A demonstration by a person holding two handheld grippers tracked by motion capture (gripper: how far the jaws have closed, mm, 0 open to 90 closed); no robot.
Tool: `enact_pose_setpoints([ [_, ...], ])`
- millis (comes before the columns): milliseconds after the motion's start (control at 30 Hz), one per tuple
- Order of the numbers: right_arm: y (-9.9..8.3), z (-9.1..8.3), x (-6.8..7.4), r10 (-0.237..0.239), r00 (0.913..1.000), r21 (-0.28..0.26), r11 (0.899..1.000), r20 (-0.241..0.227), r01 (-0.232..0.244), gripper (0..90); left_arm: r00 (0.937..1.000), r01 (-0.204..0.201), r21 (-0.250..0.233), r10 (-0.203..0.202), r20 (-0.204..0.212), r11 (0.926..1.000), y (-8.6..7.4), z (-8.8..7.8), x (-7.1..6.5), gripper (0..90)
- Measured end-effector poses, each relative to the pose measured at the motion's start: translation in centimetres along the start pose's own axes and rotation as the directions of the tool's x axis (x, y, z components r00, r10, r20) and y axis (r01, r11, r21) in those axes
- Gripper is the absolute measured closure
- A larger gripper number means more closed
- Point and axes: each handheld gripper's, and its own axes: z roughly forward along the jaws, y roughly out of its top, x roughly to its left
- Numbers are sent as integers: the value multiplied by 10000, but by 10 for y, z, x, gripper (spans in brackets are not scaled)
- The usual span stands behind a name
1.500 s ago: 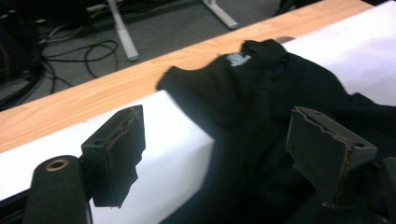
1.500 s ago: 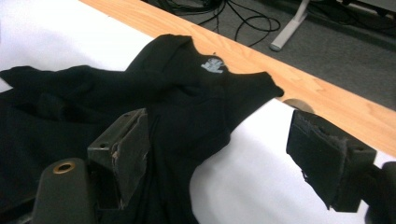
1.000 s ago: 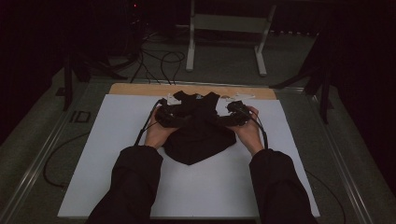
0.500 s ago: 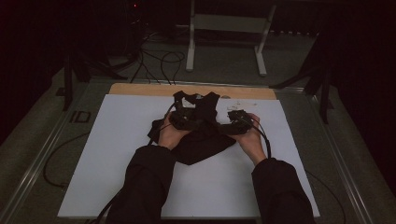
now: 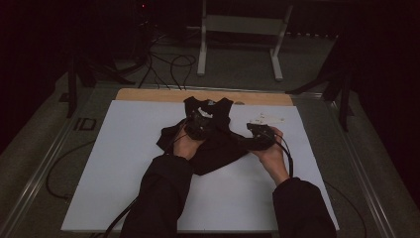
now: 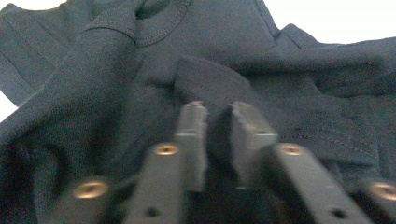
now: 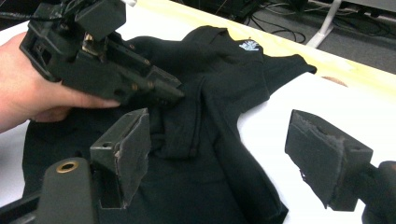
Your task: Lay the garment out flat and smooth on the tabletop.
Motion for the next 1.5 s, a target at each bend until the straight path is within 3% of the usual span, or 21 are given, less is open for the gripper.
enact_pose_setpoints([
  [67, -2, -1, 1, 27, 10000, -18, 10000, -10, -27, 224, 10000, -7, -26, 7, 36, 10000, 0, -2, 1, 877],
  [333, -18, -9, 1, 416, 9991, -131, 9990, -106, -418, 220, 9998, -98, -210, 101, 172, 9997, 0, -11, 2, 891],
  [867, -21, -21, 13, 78, 9999, -340, 9994, 94, -75, 208, 9990, -49, -985, 92, 432, 9951, -12, -49, 8, 893],
  [900, -21, -21, 13, 78, 9999, -340, 9994, 94, -75, 208, 9990, -122, -1089, 169, 424, 9940, -16, -59, 8, 893],
  [1100, -22, -25, 17, 49, 10000, -409, 9992, 56, -47, 207, 9988, -26, -1287, 88, 472, 9917, -22, -73, 9, 893],
  [1300, -24, -27, 16, 90, 9999, -460, 9989, 58, -87, 208, 9979, 187, -1750, -75, 641, 9844, -38, -103, 13, 893],
  [1367, -24, -27, 16, 41, 10000, -451, 9990, 67, -38, 208, 9979, 173, -1792, -57, 650, 9837, -40, -105, 14, 893],
  [1500, -25, -27, 16, 124, 9999, -397, 9991, 81, -120, 208, 9976, 180, -2002, -41, 695, 9796, -56, -124, 15, 893],
])
